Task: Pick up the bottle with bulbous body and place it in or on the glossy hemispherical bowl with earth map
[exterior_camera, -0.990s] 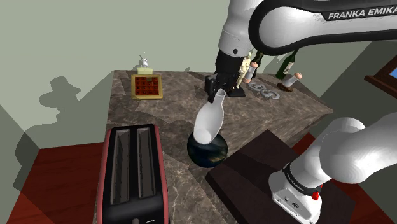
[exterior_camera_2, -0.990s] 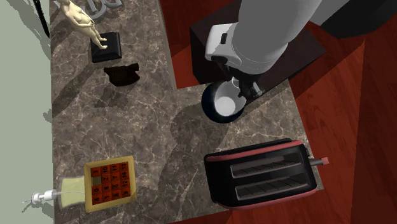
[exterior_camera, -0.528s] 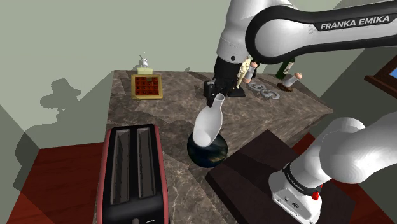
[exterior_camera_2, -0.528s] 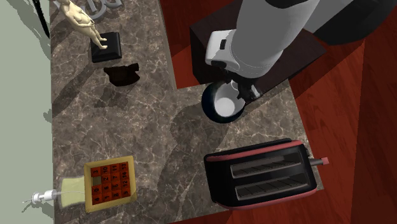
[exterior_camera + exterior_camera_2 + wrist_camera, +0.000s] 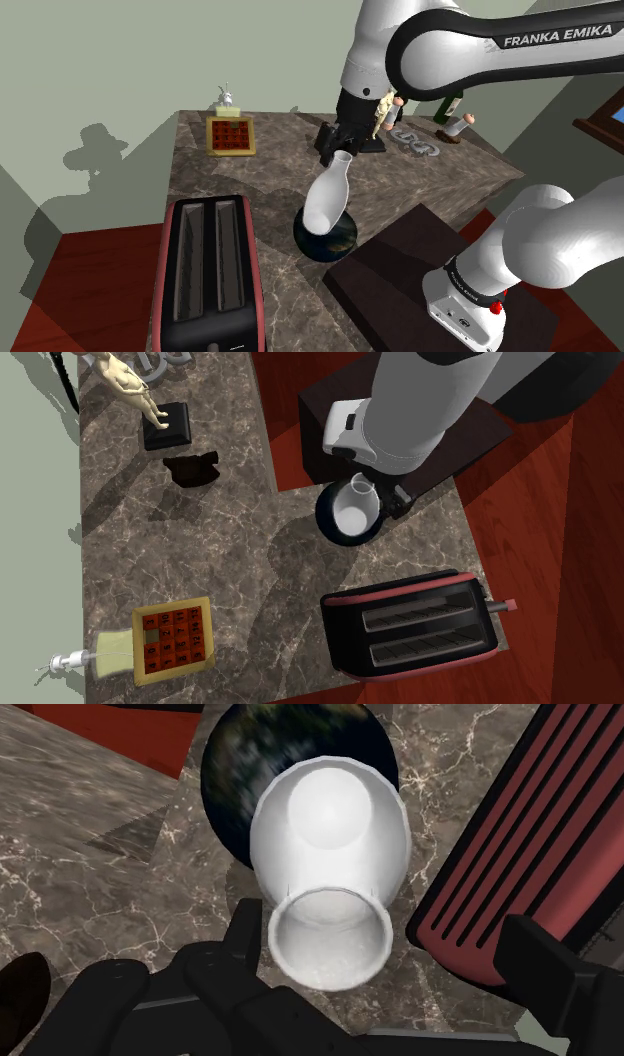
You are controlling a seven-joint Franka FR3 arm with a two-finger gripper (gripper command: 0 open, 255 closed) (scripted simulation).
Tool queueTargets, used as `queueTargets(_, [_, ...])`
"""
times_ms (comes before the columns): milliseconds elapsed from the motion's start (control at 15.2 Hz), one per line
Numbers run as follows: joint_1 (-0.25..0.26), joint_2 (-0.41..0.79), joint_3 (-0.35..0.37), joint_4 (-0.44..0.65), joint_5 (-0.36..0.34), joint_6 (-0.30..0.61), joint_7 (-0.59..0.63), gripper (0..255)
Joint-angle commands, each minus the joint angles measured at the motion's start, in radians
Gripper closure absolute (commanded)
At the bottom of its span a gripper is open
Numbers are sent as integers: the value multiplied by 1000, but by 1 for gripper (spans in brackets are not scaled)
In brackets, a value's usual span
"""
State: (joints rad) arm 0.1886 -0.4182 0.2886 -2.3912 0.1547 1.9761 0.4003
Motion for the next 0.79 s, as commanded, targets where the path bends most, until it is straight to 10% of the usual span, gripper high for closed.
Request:
queueTargets(0, [0, 0, 0, 0, 0, 0, 0, 0])
queueTargets(726, [-4, -22, -15, 109, -8, -132, 0, 0])
